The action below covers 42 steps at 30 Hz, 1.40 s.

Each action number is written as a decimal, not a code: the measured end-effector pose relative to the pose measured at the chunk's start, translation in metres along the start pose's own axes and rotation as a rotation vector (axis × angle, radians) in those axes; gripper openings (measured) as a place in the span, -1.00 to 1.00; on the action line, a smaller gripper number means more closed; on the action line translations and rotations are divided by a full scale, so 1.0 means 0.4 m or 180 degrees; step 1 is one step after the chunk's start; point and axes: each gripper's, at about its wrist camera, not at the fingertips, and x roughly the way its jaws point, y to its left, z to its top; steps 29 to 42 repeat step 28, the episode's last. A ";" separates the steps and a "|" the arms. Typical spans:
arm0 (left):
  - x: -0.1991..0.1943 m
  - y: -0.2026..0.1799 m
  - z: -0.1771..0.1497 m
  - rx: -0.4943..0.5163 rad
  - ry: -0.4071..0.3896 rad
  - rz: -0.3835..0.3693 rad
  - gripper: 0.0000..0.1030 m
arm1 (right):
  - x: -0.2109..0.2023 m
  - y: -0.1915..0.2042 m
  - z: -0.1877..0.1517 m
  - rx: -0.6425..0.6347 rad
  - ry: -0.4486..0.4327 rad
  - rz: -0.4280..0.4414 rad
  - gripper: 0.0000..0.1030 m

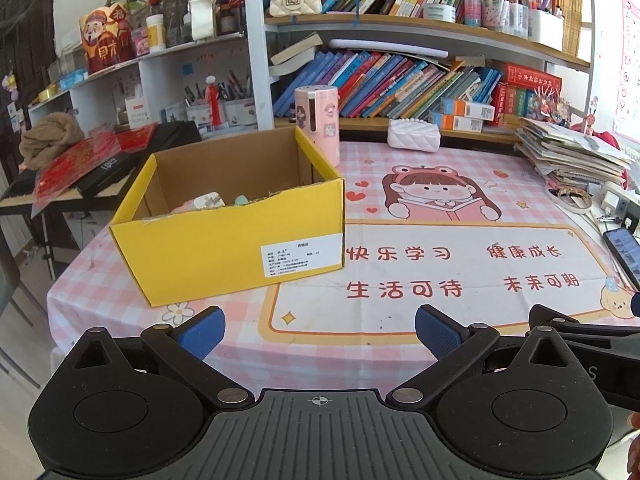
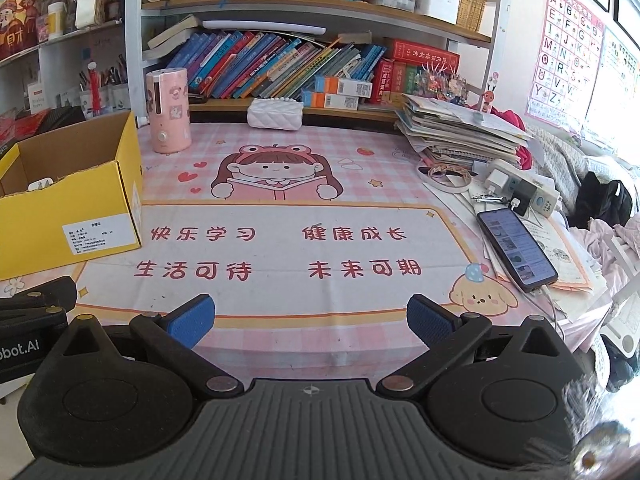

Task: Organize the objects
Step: 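Open both tools and withdraw them from the box over the table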

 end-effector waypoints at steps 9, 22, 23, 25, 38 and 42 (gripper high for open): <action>0.003 0.004 -0.004 -0.0032 0.0028 0.0010 0.99 | 0.007 -0.001 0.001 -0.0014 0.0021 -0.0018 1.00; 0.011 0.010 -0.011 -0.0025 0.0093 0.0051 0.98 | 0.012 0.003 -0.001 -0.0033 0.0042 -0.0030 1.00; 0.012 0.010 -0.011 -0.0032 0.0099 0.0047 0.98 | 0.012 0.001 -0.002 -0.0031 0.0046 -0.0029 1.00; 0.015 0.013 -0.010 -0.0045 0.0115 0.0045 0.99 | 0.012 0.004 -0.007 -0.0035 0.0051 -0.0025 1.00; 0.021 0.018 -0.006 -0.0070 0.0143 0.0071 0.99 | 0.016 0.012 -0.005 -0.0058 0.0071 -0.0025 1.00; 0.021 0.018 -0.006 -0.0070 0.0143 0.0071 0.99 | 0.016 0.012 -0.005 -0.0058 0.0071 -0.0025 1.00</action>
